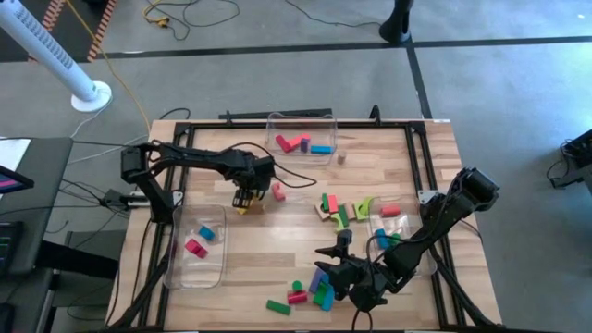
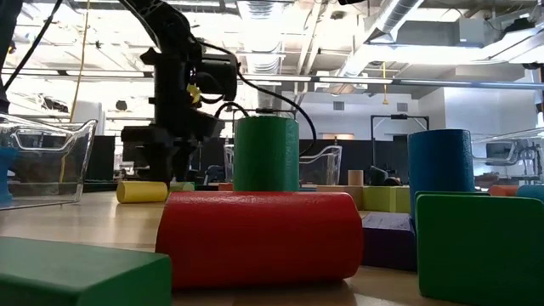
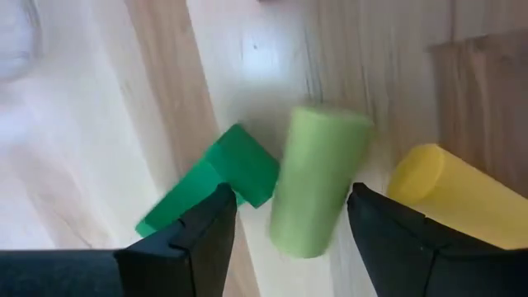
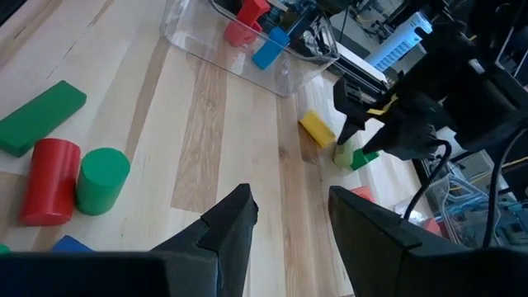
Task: Sort blocks by size
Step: Put the light green cylindrical block into the right transparent bin
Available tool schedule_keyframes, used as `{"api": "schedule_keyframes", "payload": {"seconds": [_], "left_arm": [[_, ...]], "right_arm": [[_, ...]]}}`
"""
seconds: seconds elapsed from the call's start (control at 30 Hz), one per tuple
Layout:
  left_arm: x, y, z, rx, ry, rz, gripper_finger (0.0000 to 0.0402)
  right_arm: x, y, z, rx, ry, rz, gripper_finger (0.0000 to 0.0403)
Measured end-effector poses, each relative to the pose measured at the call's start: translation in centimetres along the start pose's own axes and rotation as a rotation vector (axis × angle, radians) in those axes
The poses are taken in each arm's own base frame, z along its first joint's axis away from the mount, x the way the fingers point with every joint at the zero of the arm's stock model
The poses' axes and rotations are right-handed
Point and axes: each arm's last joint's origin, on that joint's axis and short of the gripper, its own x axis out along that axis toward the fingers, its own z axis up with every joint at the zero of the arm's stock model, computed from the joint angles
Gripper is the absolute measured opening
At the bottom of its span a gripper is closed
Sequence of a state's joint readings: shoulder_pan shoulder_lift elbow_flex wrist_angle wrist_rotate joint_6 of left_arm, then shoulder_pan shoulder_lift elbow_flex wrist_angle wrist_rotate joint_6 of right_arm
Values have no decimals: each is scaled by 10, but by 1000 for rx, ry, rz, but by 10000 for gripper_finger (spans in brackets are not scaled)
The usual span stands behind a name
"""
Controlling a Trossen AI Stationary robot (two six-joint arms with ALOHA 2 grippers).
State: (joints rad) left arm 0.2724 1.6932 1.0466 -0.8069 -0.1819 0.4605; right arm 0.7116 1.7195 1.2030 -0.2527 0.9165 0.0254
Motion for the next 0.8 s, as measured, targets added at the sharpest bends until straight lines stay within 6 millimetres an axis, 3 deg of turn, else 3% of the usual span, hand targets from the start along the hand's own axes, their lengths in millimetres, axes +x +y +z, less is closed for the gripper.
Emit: {"api": "schedule_keyframes", "payload": {"seconds": [0.5,0.8], "left_arm": [[6,-1,0,-41,-34,-75,196],[5,-5,4,-41,-63,-110,209]], "right_arm": [[0,0,0,1,0,-1,191],[0,0,0,3,-1,-1,191]]}}
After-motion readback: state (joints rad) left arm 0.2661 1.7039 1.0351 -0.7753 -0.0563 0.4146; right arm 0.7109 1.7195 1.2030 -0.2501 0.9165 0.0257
